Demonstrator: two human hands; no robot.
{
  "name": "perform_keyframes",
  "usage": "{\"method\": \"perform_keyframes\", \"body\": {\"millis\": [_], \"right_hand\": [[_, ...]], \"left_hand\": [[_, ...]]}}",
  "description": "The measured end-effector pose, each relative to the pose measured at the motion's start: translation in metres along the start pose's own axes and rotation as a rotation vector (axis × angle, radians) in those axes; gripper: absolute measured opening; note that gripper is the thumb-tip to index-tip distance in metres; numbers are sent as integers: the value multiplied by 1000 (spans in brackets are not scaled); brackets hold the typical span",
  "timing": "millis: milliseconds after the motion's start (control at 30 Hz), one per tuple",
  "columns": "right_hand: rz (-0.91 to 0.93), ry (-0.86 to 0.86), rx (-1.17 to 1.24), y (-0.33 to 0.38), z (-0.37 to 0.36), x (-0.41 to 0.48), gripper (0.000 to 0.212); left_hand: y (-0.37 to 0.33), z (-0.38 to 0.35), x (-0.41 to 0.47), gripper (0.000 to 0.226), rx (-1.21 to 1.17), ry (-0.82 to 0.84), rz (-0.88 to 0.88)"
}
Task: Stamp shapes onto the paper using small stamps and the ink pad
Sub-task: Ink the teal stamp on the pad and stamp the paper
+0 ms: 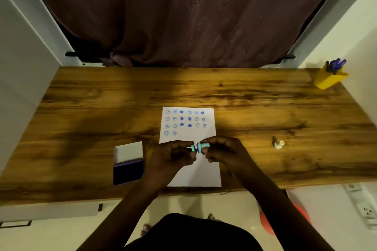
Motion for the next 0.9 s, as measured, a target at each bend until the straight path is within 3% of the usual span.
{"method": "perform_keyframes", "body": {"millis": [233,567,700,900], "right_hand": [[-37,-13,-3,-4,21,-12,21],[-125,-6,72,-17,44,-26,18],[-197,-62,40,-28,56,-33,36],[-167,-104,93,-37,78,-47,34]], "left_hand": [[-9,-26,9,62,30,46,-51],[-15,-56,18,56,81,106,-78],[-17,-70,22,49,148,111,-92],[-7,-97,26,46,165,161,-52]]}}
Point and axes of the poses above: each hand's wrist, its own x-axis towards the middle knuckle, its own z-axis out of the back of the hand, y = z × x, the point moved 8 cm from there along x, towards the middle knuckle, and after that the axes turned 5 degrees about y, right-handed, at the moved point
